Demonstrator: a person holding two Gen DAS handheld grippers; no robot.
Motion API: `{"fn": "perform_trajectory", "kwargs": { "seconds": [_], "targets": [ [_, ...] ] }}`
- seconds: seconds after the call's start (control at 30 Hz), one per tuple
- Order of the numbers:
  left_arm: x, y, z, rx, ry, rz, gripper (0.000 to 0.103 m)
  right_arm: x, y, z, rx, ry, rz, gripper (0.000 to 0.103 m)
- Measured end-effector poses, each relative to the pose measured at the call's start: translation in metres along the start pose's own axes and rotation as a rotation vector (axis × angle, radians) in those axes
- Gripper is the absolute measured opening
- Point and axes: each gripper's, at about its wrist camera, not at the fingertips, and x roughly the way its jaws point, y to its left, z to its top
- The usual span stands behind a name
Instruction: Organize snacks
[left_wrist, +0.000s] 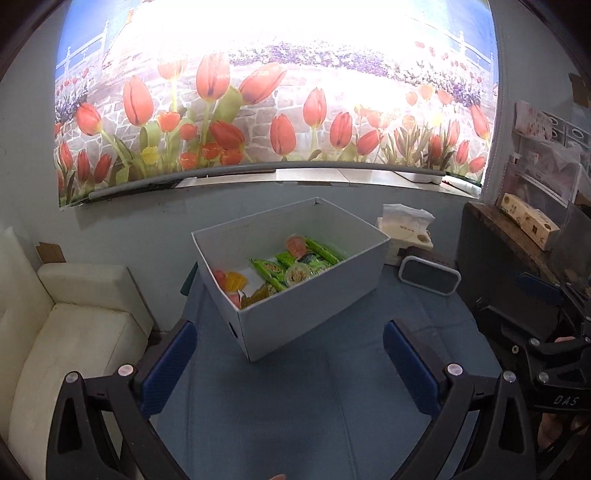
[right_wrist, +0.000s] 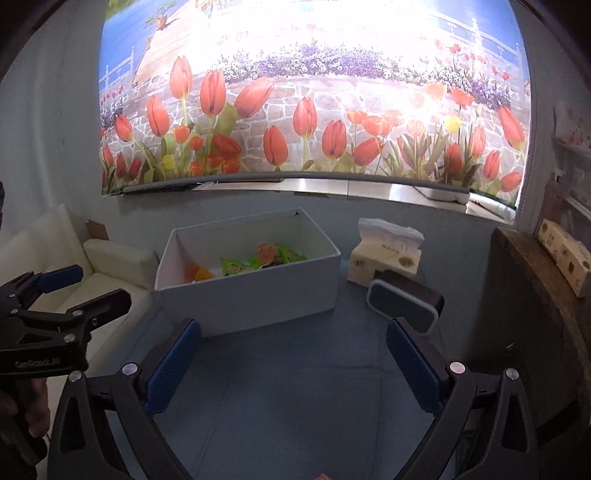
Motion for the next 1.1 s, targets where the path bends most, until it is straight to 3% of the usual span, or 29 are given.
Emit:
{"fn": "perform_trajectory", "kwargs": {
  "seconds": [0.23, 0.4, 0.77, 1.1],
  "targets": [
    [-0.056, 0.0, -0.044, -0.065, 0.03, -0.047, 0.103, -0.069, -0.018, -0.04, 0.119, 0.005, 0.055, 0.103],
    [-0.086, -0.002, -0.061, -0.046, 0.038, -0.044, 0.103, -0.102, -0.011, -0.055, 0.104, 0.007, 0.05, 0.103],
    [-0.122, -0.014, -0.065, -0.011, 0.018, -0.064, 0.103, -0.119, 0.018, -0.065, 0.047, 0.009, 0.075, 0.103],
    [-0.125, -0.015, -0.062, -0.009, 0.015, -0.08, 0.103, -0.123, 0.01, -0.06, 0.08, 0.003, 0.072, 0.103]
  ]
}}
